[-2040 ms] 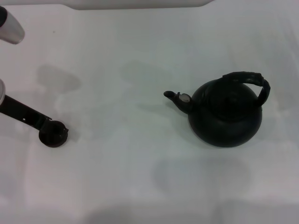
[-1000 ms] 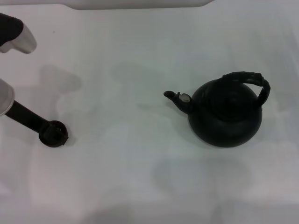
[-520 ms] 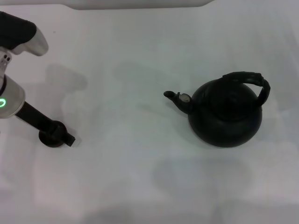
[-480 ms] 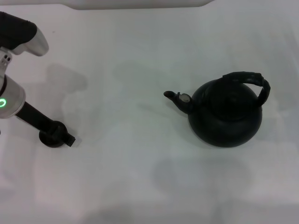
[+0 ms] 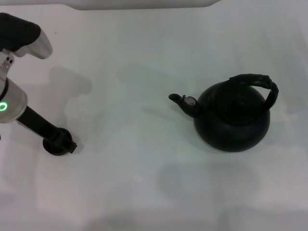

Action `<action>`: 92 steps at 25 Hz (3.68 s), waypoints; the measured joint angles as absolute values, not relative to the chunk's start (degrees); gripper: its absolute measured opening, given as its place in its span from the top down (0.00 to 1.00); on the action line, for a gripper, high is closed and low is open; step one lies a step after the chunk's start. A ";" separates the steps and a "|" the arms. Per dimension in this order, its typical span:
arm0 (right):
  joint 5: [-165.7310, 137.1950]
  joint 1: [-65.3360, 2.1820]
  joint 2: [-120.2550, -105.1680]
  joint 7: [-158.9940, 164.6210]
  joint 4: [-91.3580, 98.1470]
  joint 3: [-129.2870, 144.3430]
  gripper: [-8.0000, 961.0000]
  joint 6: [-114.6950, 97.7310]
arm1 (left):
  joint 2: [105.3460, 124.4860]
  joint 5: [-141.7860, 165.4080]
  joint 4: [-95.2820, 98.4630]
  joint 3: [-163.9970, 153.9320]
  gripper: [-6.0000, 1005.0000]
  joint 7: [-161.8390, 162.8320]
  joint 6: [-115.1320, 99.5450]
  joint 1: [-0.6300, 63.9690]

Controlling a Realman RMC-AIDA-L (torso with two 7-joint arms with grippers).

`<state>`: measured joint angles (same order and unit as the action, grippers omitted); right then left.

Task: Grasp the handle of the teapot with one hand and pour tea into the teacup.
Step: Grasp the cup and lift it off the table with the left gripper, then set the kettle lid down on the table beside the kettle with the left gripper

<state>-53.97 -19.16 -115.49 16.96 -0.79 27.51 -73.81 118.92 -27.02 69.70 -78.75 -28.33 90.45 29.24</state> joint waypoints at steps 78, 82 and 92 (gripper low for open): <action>-54.49 -19.60 -115.49 19.51 -1.41 28.92 0.09 -75.41 | 119.69 -44.47 46.45 -102.54 0.26 -24.65 68.83 54.20; -54.49 -19.70 -115.49 19.51 -1.41 28.92 0.09 -75.42 | 119.71 -44.48 46.31 -102.61 0.26 -24.62 68.77 54.21; -54.49 -19.94 -115.49 19.51 -1.41 28.92 0.09 -75.42 | 119.62 -44.19 46.31 -102.66 0.24 -24.51 69.13 54.51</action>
<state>-54.49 -19.94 -115.49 19.51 -1.41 28.92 -75.42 119.62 -44.19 46.31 -102.66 -24.52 69.13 54.51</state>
